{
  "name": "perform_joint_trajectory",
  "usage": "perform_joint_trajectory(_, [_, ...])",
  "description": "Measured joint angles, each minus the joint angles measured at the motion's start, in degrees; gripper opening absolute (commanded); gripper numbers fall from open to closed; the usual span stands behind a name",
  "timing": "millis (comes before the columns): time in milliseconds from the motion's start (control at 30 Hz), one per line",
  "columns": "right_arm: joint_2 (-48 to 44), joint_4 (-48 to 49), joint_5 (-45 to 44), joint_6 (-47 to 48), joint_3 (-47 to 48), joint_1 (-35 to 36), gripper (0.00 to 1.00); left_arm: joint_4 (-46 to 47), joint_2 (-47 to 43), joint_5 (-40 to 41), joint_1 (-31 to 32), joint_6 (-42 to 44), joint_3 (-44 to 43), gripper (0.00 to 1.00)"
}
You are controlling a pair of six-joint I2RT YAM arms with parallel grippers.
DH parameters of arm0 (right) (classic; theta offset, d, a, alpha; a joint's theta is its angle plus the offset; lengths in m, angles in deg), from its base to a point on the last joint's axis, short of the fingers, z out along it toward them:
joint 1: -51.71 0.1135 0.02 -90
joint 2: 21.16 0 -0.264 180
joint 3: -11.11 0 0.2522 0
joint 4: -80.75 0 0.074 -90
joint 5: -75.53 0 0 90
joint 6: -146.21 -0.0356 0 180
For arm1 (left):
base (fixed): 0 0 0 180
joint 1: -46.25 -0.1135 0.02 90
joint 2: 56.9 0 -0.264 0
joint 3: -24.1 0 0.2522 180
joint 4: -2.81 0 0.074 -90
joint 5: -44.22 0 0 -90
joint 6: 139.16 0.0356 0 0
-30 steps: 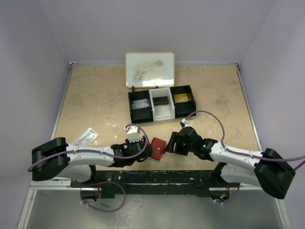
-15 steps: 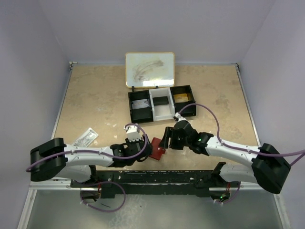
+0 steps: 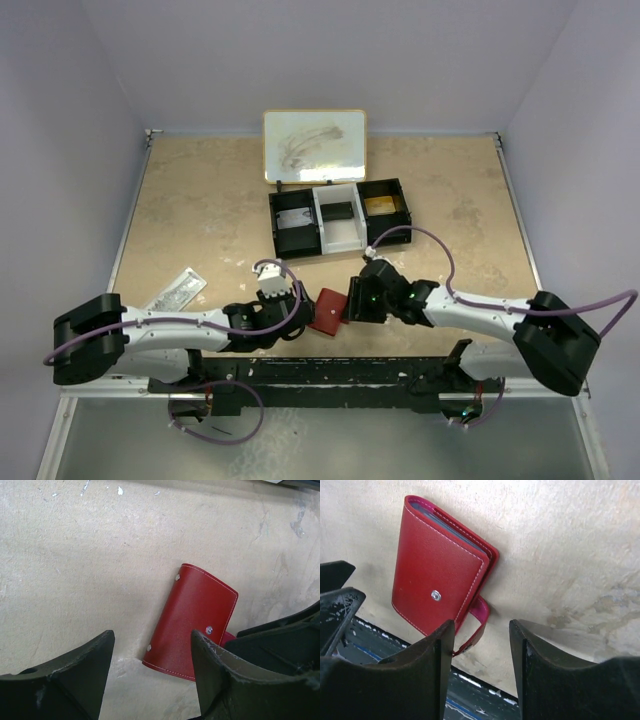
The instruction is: Take the credit cards out of the card holder
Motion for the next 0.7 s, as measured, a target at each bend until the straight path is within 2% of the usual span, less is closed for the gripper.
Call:
perform_joint_trajectory(167, [-3.82,0.2,-0.04,-1.36,-2.86,0.0,0.44,0.04,0.09,-0.02,0.0,0.0,0.09,0.6])
perform_joint_trajectory(333, [-5.55,0.57,-0.07,-3.02,-4.33,0.0,0.26,0.04,0.28,-0.04,0.0,0.02,0.09,0.6])
perform_joint_trajectory(467, [-5.95,2.08,0.02,-4.24,-5.81,0.0,0.19,0.04,0.28,-0.04,0.0,0.02,0.09,0.6])
perform_joint_trajectory(567, [-5.95,3.85,-0.09,-4.52,-5.99,0.0,0.04,0.02,0.28,-0.04,0.0,0.02,0.09,0.6])
perform_joint_trajectory(633, [-5.95,4.52,-0.42,-4.39,-5.95,0.0,0.0,0.0,0.28,-0.04,0.0,0.02,0.09,0.6])
perform_joint_trajectory(700, [-5.95,4.26,-1.36,-4.24,-5.68,0.0,0.0,-0.09,0.28,-0.04,0.02,0.02,0.09,0.6])
